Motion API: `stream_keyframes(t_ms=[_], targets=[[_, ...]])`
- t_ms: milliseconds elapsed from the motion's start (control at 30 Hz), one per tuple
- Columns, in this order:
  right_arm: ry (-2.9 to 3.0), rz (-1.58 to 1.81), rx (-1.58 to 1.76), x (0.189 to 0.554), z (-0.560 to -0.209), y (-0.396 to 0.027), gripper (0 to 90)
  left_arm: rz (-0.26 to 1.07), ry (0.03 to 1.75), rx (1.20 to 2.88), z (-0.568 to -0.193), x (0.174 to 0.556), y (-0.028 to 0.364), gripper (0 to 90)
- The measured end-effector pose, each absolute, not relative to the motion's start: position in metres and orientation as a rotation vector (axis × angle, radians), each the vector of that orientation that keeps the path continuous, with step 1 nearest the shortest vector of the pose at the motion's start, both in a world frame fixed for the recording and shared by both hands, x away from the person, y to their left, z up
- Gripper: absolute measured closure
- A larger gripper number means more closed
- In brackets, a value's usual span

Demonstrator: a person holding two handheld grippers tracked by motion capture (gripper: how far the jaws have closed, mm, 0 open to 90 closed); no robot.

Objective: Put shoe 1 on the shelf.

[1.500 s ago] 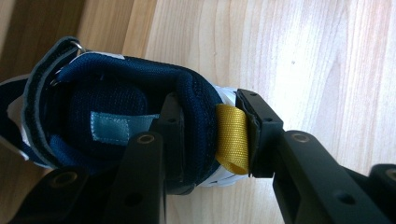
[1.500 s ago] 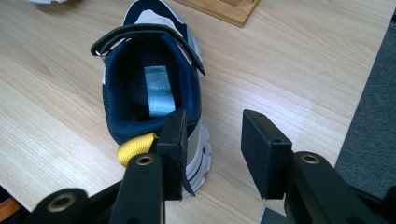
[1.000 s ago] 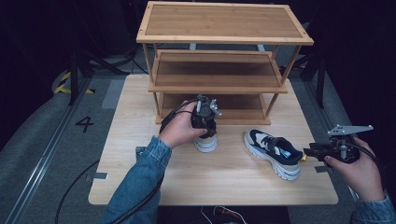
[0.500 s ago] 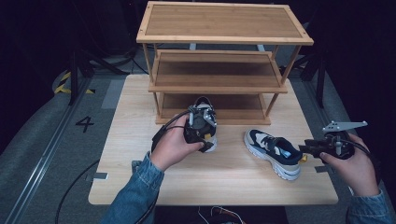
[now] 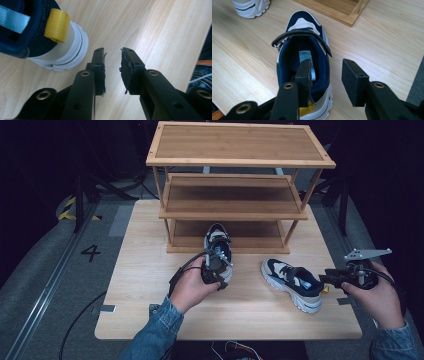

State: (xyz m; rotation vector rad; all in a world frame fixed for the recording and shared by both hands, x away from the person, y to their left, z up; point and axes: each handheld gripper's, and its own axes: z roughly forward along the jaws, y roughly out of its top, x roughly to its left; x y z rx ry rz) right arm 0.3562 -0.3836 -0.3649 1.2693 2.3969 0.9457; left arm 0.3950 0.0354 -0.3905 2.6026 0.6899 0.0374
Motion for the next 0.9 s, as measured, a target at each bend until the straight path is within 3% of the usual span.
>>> stream_keyframes(t_ms=[367, 667, 900], targets=[[2.385, 0.936, 1.300, 0.349, -0.366, -0.390, 61.2, 0.157, 0.789, 2.586, -0.394, 0.415, 0.043, 75.9], [2.375, 0.930, 1.311, 0.345, -0.366, -0.394, 61.1, 0.202, 0.846, 2.557, -0.376, 0.432, 0.049, 81.3], [2.373, 0.929, 1.321, 0.343, -0.366, -0.395, 61.2, 0.259, 0.907, 2.538, -0.378, 0.444, 0.051, 79.8]])
